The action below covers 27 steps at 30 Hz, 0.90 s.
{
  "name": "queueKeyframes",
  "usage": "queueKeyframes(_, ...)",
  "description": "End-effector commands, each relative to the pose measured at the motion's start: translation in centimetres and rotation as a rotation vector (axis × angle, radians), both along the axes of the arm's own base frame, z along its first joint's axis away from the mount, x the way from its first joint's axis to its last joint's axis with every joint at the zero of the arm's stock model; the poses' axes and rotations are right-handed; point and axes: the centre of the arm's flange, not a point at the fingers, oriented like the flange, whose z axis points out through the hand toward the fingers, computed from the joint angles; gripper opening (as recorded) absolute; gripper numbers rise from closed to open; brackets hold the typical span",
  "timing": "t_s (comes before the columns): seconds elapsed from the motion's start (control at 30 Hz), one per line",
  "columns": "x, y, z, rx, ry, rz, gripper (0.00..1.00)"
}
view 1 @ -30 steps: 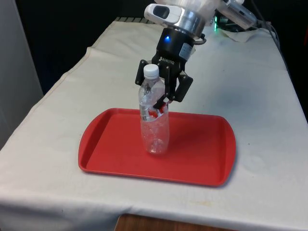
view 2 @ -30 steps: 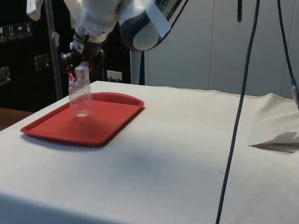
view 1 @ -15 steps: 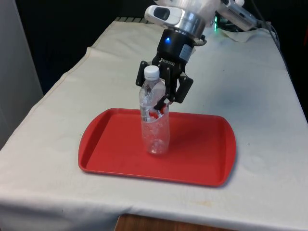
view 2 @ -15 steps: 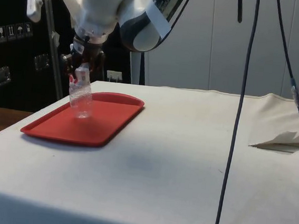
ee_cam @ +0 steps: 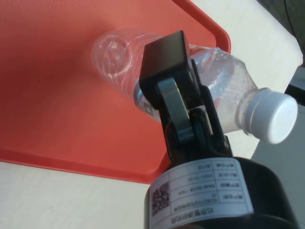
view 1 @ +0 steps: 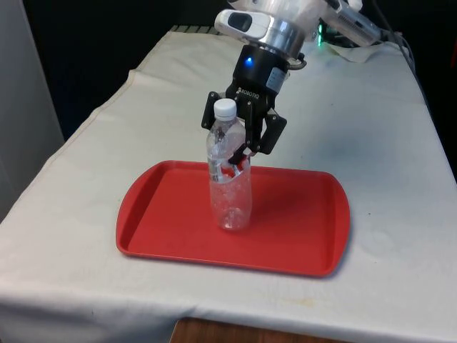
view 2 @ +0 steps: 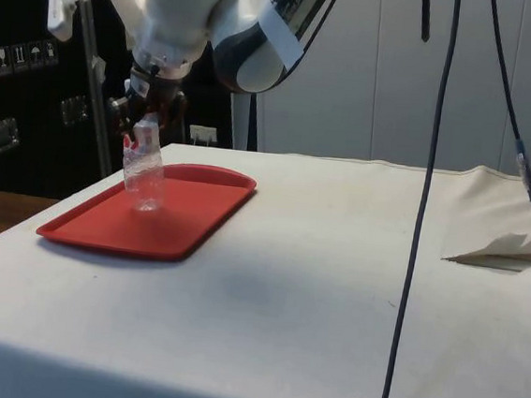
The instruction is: Place the bottle upright on the tray.
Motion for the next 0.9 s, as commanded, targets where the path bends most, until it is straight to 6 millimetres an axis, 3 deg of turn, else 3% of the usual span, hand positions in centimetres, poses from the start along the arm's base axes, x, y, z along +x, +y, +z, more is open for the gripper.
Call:
queueKeyframes(0.0,0.41,-0.16,0.2,-0.003,-0.026,-0.001,0.0)
queueKeyframes(0.87,0.39,0.23,-0.47,0.001,-0.003,0.001,0.0)
